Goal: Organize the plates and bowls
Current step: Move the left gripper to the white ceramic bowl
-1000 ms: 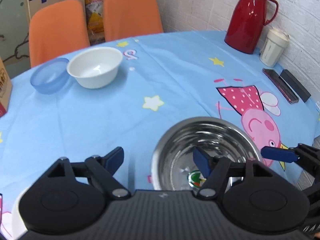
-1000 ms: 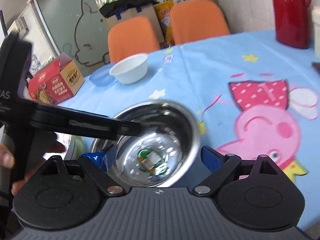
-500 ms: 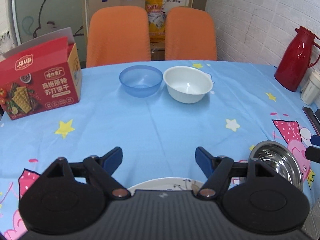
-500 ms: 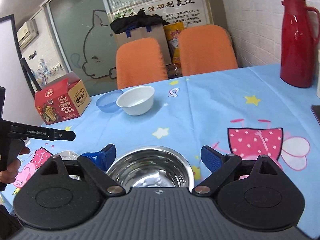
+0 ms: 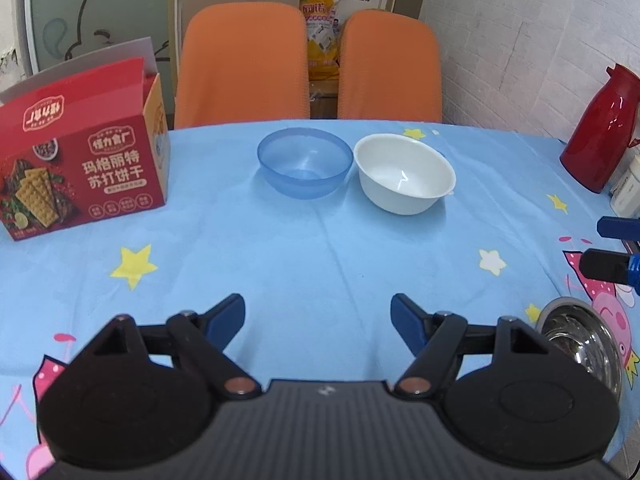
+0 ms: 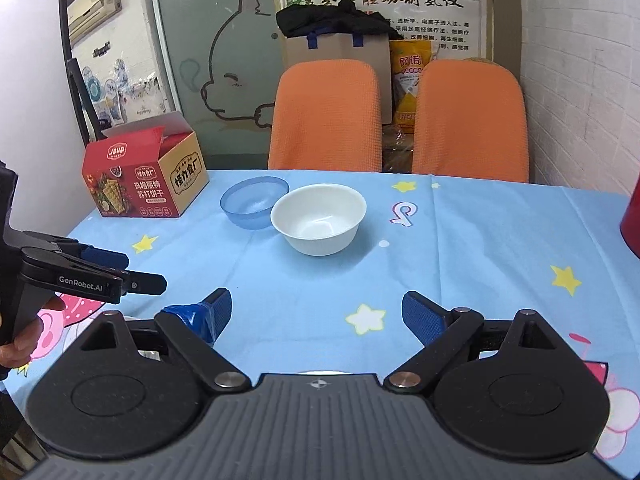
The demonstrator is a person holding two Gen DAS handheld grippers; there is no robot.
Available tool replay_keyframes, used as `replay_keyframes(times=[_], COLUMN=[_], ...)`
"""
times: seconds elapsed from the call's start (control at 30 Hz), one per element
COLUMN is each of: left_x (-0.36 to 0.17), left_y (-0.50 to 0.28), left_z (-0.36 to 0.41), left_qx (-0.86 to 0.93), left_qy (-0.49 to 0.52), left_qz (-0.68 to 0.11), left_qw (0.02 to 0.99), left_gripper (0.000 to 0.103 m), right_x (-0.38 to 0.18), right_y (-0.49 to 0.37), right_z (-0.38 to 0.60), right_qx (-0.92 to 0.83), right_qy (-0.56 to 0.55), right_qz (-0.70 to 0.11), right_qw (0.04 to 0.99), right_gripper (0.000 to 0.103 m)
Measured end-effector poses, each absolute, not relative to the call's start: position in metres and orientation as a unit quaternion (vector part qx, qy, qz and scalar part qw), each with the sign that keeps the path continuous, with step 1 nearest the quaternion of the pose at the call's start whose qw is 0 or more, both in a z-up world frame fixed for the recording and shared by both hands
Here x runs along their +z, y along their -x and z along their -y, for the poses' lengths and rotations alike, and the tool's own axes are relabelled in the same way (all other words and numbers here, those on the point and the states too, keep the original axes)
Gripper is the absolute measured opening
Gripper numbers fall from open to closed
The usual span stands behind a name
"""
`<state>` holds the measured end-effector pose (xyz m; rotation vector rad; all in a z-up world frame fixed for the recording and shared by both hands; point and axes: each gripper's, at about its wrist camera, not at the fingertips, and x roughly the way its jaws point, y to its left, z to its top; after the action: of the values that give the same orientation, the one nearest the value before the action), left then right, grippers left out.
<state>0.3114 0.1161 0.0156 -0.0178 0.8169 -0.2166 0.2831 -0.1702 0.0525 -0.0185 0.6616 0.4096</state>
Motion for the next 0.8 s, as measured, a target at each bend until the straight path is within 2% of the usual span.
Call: replay_keyframes(times=[0.17, 0.4, 0.6, 0.8], left_x=[0.018, 0.040, 0.022, -0.009], left_y=[-0.352, -0.454, -0.531, -0.561], left_z=[-0.112, -0.073, -0.022, 0.002], left_qx=[-0.109, -0.184, -0.271, -0.285], left_qy=[-0.011, -0.043, -0.105, -0.121], left_qz=[-0.395, -0.364, -0.403, -0.450], left_qw=[0.912, 0.912, 0.868, 0.838], left_gripper=[0.074, 0.074, 0.074, 0.074], right_x=[0.035, 0.006, -0.010, -0.016], right_y=[-0.332, -0.394, -0.423, -0.440], right_z=[0.150, 0.125, 0.120, 0.112], right_qx=[0.230, 0.246, 0.248, 0.240], right_qy=[0.055, 0.093, 0.084, 0.109], right_qz=[-0.354, -0.389, -0.407, -0.428], right_qw=[0.905, 0.883, 0.875, 0.865], right_gripper=[0.079, 0.079, 0.079, 0.079])
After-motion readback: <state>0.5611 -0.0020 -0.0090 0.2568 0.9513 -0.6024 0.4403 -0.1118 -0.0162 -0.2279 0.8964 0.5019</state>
